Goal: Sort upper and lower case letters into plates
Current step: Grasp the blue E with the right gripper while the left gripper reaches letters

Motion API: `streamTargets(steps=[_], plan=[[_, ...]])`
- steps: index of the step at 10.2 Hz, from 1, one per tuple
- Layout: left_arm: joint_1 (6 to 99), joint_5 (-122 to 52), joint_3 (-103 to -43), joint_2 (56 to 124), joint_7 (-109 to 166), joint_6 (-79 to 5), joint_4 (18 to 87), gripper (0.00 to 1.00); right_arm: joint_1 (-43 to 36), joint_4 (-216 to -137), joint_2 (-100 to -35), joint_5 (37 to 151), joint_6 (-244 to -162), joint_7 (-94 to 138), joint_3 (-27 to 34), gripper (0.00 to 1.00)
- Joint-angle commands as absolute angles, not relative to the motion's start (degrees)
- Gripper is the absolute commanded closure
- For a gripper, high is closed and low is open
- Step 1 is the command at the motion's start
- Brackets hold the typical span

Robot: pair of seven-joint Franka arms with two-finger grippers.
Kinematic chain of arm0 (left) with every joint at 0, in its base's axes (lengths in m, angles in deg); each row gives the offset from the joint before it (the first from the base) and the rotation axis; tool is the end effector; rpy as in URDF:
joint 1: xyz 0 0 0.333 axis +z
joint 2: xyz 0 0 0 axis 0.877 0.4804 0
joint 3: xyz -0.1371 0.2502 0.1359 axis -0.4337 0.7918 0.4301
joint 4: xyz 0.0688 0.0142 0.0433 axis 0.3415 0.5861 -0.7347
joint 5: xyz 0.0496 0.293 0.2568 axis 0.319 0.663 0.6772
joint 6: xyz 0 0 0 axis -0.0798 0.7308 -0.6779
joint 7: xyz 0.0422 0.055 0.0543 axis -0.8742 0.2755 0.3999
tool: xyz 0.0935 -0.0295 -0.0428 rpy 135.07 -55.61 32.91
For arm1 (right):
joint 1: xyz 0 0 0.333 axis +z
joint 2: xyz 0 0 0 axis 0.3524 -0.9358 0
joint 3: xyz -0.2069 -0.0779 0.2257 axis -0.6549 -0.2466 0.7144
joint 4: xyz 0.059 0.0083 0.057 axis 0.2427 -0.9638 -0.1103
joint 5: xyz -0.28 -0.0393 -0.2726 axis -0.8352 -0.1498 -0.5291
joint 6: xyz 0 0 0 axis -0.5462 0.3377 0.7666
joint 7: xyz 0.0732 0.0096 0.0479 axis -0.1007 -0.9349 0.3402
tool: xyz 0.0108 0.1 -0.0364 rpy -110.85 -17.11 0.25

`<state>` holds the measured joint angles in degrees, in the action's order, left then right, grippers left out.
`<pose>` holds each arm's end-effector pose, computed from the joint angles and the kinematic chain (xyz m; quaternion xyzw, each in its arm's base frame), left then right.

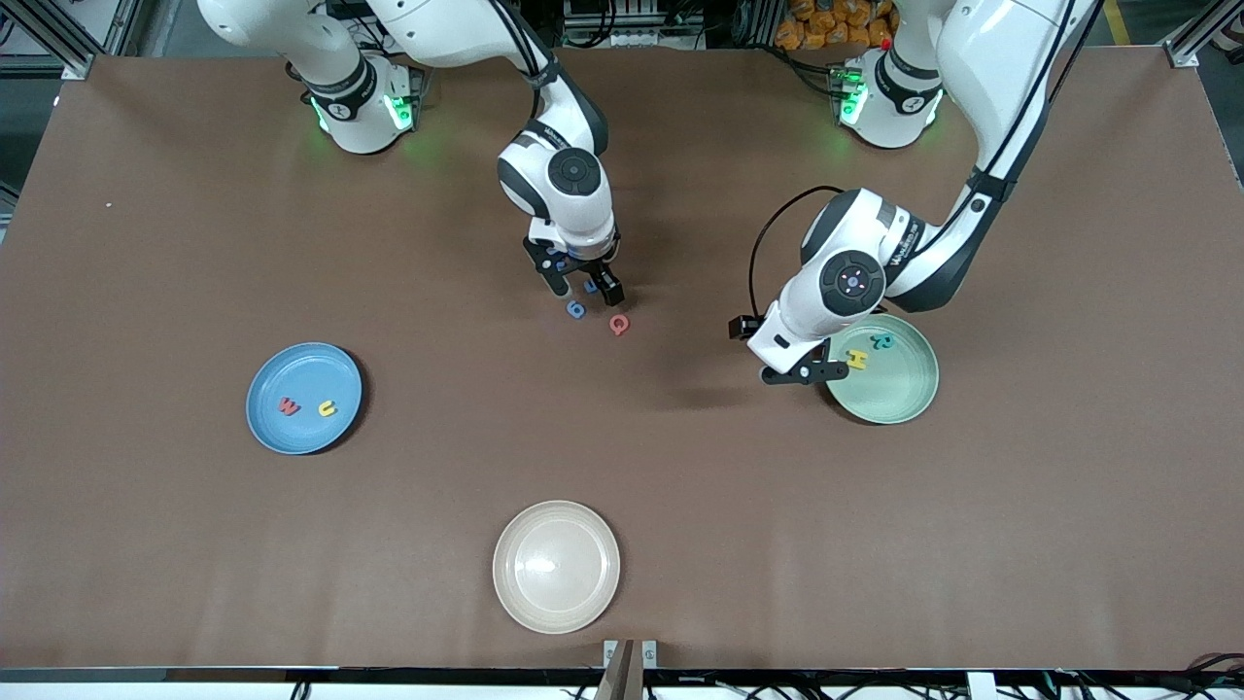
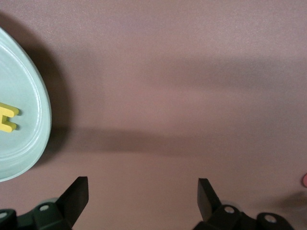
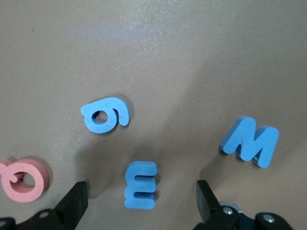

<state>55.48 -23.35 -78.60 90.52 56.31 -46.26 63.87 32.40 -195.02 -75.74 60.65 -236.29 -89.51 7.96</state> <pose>0.5282 -0.2920 0.2555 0.9938 0.0361 -0.1030 0.0226 0.3685 0.4685 0.1709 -0.8764 0.4815 0.0098 0.0072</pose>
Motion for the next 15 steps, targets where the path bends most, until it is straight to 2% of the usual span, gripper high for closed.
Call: streamTargets(steps=[1, 3, 4, 5, 6, 11, 15], plan=[[55.31, -24.55, -78.73, 91.25, 58.27, -45.04, 62.45, 0.0, 32.45, -194.57, -76.14, 59.16, -236.45, -91.74, 8.19, 0.0], [54.7, -24.55, -78.73, 91.25, 58.28, -45.04, 62.45, 0.0, 32.45, -194.66, -76.22, 58.64, -236.36, -91.74, 8.19, 0.0], [54.78, -24.46, -78.73, 91.25, 58.28, -45.04, 62.45, 0.0, 32.45, -194.75, -76.22, 58.2, -236.27, -91.74, 8.19, 0.06], [54.78, -24.11, -78.73, 91.33, 58.02, -45.04, 62.45, 0.0, 32.45, -194.75, -76.22, 57.32, -236.18, -91.82, 8.19, 0.78], [54.78, -24.11, -78.73, 91.33, 57.84, -45.04, 62.45, 0.0, 32.45, -194.66, -76.14, 57.23, -236.18, -91.91, 8.19, 1.0], [54.7, -24.55, -78.73, 92.03, 58.28, -45.04, 61.4, 0.0, 32.8, -194.75, -75.79, 56.26, -235.92, -91.91, 8.1, 1.0], [50.23, -26.39, -78.73, 95.54, 66.51, -44.95, 54.74, 0.0, 29.48, -193.79, -73.16, 48.38, -233.56, -90.08, 7.66, 1.0]])
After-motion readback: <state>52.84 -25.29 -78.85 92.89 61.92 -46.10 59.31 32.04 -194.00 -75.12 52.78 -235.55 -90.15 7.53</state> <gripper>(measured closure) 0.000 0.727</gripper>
